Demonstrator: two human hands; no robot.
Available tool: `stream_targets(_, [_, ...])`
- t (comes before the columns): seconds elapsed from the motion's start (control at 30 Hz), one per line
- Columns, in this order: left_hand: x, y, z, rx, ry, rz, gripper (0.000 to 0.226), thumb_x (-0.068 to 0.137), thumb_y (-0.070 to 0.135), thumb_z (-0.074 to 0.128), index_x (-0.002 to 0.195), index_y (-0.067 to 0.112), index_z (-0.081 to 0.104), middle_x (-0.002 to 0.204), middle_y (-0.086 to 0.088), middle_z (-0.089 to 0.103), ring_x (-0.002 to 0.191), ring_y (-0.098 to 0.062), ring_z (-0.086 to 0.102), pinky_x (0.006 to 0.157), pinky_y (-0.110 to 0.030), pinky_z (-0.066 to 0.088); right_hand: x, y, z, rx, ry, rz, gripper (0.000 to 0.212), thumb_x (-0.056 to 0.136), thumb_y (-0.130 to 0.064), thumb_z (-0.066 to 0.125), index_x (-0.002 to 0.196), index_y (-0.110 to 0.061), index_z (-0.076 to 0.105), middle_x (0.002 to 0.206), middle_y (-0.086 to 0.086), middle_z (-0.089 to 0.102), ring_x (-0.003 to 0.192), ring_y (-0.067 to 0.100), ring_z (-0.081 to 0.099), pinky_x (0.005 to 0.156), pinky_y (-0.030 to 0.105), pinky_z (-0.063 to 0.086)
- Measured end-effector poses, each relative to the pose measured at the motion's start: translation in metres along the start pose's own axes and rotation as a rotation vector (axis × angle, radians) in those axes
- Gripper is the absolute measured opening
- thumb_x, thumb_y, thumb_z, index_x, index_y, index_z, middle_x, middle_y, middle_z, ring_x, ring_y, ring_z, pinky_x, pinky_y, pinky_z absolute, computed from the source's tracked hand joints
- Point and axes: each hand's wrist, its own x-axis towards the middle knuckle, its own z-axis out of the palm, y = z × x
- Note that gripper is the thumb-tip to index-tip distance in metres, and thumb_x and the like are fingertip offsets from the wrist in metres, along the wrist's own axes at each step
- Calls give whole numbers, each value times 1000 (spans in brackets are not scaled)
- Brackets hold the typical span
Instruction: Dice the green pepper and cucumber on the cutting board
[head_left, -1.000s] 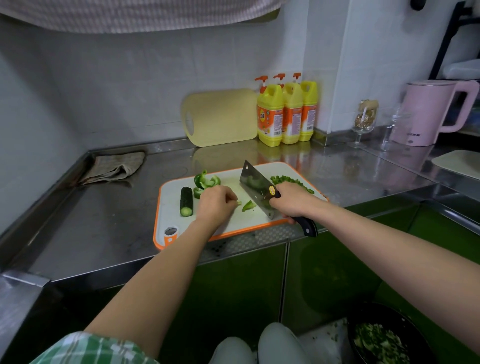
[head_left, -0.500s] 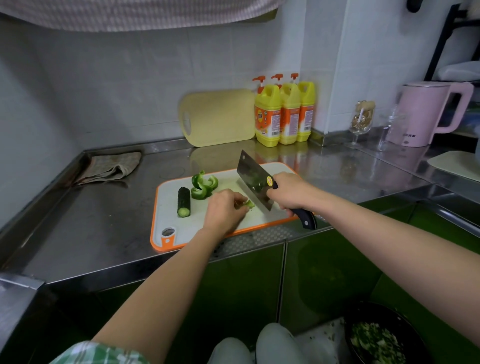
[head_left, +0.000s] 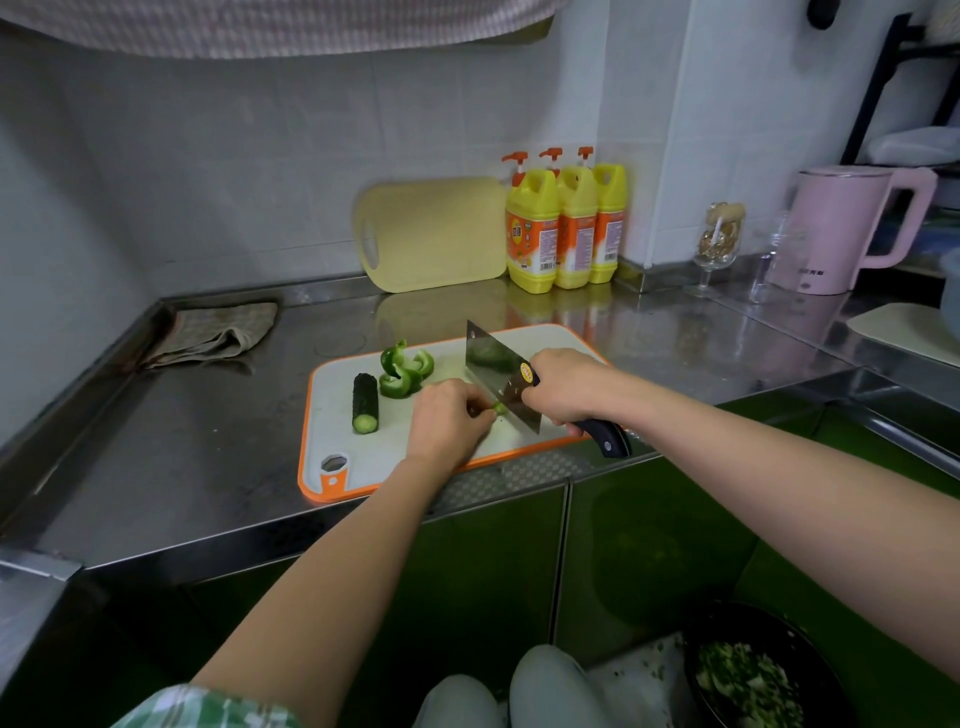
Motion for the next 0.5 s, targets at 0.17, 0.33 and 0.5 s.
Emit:
stream_targets(0.17, [1,-1,1,27,-3,6,9,79,22,74,83,16,79,83,-1,73,76,-19,63,72,-32,51,0,2,3,-47,-42,18,15,88,-3,40,77,-3,50,63,16,60,39,23,56,43,22,45])
stream_targets(0.33, [2,-1,2,34,-13,22,8,79,22,74,83,16,79,84,-2,73,76,-20,63,72,-34,51,3,1,11,-36,-50,30,15,89,-2,40,77,-2,50,59,17,58,38,23,55,46,23,47])
stream_targets(0.5, [0,-1,0,33,-21,39,10,81,22,73,87,16,79,88,-3,73,79,-20,63,75,-34,51,15,-1,22,-43,30,19,14,92,-7,43,80,-4,51,61,14,60,45,23,60,45,26,48])
